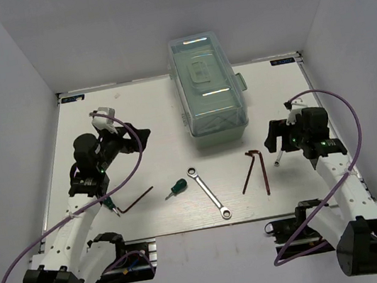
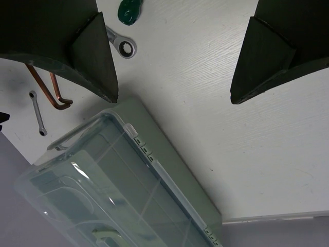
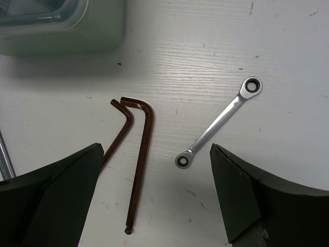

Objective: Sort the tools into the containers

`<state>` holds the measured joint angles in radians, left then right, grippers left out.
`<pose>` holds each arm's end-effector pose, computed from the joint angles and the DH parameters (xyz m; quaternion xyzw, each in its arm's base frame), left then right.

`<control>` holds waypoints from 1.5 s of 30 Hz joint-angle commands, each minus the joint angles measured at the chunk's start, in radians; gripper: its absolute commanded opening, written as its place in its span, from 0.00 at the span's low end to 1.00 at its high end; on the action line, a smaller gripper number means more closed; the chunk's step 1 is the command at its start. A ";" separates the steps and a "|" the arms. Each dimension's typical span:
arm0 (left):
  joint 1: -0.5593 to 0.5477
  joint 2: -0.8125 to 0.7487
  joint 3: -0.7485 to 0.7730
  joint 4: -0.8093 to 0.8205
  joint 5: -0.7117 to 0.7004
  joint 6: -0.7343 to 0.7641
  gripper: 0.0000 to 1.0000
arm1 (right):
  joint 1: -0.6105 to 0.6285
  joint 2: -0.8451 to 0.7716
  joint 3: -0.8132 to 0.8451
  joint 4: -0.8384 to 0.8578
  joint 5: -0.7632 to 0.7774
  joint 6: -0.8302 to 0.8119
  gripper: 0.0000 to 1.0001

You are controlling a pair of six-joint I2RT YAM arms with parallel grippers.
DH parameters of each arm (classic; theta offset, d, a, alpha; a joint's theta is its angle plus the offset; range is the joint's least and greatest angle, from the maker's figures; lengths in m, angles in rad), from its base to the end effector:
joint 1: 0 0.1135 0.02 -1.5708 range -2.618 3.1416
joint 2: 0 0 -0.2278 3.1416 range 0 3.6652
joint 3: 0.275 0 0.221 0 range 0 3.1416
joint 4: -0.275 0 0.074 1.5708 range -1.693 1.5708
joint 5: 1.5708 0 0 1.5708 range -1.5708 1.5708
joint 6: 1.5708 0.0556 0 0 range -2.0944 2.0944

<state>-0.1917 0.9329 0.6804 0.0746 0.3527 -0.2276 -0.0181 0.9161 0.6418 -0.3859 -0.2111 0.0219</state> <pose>0.2216 -0.0626 0.2791 0.0990 0.7571 -0.2631 0.5897 0.2039 0.0080 0.2156 -0.0284 0.8939 0.0955 0.4371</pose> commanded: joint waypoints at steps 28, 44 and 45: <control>0.001 0.340 0.159 0.106 0.275 -0.136 0.76 | 0.187 0.665 1.136 -0.269 -0.333 -0.099 0.74; -0.008 0.624 0.243 0.413 0.465 -0.292 0.57 | 0.346 1.144 1.489 0.136 -0.271 0.383 0.55; -0.008 0.633 0.243 0.413 0.474 -0.292 0.61 | 0.348 1.159 1.490 0.139 -0.246 0.385 0.58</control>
<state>-0.1940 1.5581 0.8845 0.4118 0.7742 -0.4919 0.3237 2.0697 2.0659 -0.3428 -0.4999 0.3355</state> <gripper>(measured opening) 0.579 0.558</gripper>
